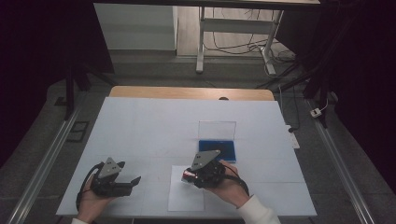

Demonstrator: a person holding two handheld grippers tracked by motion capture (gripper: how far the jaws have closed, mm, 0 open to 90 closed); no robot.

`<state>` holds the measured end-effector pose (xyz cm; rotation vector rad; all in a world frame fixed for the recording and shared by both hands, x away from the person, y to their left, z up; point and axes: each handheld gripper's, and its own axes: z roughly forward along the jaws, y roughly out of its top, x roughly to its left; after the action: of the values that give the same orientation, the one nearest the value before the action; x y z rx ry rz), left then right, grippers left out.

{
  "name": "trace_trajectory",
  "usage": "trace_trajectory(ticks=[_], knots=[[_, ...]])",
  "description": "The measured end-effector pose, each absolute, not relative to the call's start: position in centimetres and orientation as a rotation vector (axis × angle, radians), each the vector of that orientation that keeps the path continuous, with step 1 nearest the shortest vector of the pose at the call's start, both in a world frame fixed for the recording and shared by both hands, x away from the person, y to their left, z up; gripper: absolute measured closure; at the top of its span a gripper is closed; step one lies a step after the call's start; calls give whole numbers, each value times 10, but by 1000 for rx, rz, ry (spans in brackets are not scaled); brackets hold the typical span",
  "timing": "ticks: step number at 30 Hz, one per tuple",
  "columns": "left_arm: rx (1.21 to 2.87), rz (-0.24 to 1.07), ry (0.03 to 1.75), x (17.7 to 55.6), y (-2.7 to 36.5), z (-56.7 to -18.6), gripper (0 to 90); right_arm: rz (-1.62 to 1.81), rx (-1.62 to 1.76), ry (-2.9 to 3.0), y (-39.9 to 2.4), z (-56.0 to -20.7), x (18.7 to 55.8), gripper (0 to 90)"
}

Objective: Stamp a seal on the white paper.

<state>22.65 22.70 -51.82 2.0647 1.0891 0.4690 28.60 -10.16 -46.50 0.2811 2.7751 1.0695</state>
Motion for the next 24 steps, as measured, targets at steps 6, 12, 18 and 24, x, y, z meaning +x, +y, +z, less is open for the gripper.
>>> trace_trajectory(ticks=[6, 12, 18, 24], knots=[[2066, 469, 1088, 226, 227, -518, 177, 1052, 273, 2792, -99, -470, 287, 696], [2069, 470, 1090, 226, 226, -519, 178, 1034, 257, 2808, -95, -475, 286, 697], [2071, 468, 1090, 227, 226, -519, 178, 1011, 253, 2816, -92, -481, 287, 696], [2071, 468, 1089, 227, 226, -519, 178, 997, 257, 2816, -90, -483, 287, 696]])
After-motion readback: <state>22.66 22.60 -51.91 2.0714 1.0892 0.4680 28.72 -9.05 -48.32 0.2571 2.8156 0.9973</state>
